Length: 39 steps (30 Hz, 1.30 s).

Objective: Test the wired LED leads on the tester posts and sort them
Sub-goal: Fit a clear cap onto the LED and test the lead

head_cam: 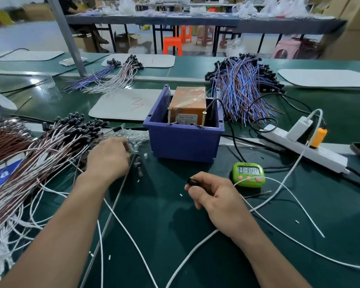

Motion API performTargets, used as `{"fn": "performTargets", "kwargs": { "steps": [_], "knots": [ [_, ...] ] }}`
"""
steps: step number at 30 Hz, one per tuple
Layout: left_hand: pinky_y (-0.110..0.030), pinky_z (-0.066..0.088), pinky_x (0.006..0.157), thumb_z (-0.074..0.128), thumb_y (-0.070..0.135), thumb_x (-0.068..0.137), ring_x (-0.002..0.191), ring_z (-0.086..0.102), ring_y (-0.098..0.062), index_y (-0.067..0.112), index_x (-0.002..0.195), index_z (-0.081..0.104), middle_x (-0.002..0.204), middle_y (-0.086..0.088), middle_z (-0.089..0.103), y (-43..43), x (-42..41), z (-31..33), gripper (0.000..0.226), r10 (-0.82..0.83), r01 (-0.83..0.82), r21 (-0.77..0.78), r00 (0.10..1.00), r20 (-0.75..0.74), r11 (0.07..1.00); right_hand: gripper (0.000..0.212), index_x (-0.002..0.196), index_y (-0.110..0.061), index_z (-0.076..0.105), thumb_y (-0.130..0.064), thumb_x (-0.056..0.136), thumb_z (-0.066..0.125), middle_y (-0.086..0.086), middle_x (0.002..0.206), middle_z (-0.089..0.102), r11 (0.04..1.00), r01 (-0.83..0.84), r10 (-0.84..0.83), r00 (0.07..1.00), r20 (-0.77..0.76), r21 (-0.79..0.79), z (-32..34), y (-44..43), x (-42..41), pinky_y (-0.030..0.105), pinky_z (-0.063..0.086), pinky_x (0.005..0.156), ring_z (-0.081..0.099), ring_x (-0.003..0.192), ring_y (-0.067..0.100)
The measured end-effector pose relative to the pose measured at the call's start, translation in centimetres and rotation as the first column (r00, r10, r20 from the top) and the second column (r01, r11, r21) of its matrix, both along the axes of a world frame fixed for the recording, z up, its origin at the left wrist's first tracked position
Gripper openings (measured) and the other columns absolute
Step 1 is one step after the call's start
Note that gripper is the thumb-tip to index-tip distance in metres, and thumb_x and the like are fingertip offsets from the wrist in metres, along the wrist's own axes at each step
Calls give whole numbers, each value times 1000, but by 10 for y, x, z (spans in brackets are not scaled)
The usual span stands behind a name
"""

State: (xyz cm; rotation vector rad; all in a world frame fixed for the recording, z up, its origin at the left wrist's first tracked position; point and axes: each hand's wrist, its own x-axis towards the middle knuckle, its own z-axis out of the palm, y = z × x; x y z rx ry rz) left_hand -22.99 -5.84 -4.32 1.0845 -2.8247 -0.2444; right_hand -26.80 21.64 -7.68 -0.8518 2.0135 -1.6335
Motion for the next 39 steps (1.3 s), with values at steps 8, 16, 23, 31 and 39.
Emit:
{"fn": "performTargets", "kwargs": {
  "steps": [8,16,23,31,39],
  "knots": [
    [-29,37,60,71,32,93,70,50,-24,35,91,78,71,6,55,5,6,2,8,98,-122,-85,964,-247,989,10,90,-25,69,-23,99,63,-5,61,56,1000,7,-7,1000,-3,1,1,0,-1,24,42,62,50,62,9],
    [-18,47,64,79,28,80,68,65,4,34,74,77,67,24,70,63,38,15,9,48,96,218,818,-573,971,12,90,-22,68,-25,100,61,-5,61,56,1000,15,-15,1000,6,3,3,0,0,23,40,60,48,61,9],
    [-20,57,69,85,7,79,72,74,-10,38,86,75,78,8,78,102,45,-10,34,49,421,521,741,-669,742,12,91,-24,70,-25,98,60,-3,61,58,997,60,-60,998,-1,-57,3,0,1,24,44,64,53,62,9],
    [-20,56,63,98,27,57,63,72,-13,25,79,81,73,-7,77,116,51,-12,27,136,555,668,710,-691,495,16,102,-38,64,-35,94,51,4,69,67,995,37,-36,999,9,-94,9,7,0,33,47,78,61,77,27],
    [-18,55,60,89,25,50,61,71,-12,17,75,83,72,-13,77,123,57,5,28,257,634,678,631,-732,372,11,92,-24,70,-22,90,60,8,71,70,970,-34,73,986,153,-239,19,10,-2,20,40,63,54,70,20]
  ]
}}
